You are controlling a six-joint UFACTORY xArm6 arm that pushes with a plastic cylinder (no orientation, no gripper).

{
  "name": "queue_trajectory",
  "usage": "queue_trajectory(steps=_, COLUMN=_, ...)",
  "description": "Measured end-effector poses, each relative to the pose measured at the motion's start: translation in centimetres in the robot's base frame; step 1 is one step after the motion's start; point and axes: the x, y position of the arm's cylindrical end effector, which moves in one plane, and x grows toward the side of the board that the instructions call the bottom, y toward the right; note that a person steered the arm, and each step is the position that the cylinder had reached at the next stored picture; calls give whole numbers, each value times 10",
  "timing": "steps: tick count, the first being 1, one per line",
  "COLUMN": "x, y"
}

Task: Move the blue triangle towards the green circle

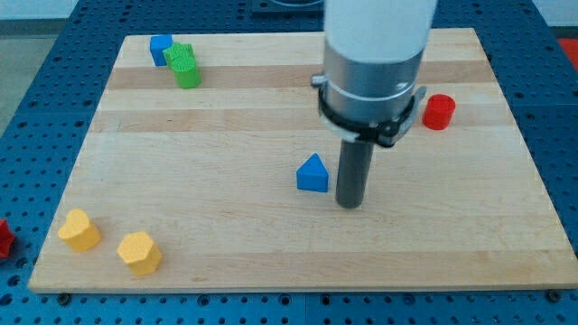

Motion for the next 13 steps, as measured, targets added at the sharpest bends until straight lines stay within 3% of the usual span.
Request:
queue_trajectory(steps=1, x=-41, y=-51)
queue_trajectory(steps=2, x=1, y=-81)
queue_trajectory(steps=3, x=15, y=-26)
queue_trajectory(steps=4, x=37, y=-90)
queue_trajectory(steps=6, x=-25, y=-233)
queue_trajectory(steps=7, x=11, y=-219)
queue_trajectory(steps=9, x=-18, y=-174)
queue_trajectory(steps=10, x=10, y=-133)
queue_trajectory(steps=11, x=-6, y=-112)
queue_trajectory(steps=12, x=-27, y=-201)
queue_trajectory(steps=13, x=-27, y=-241)
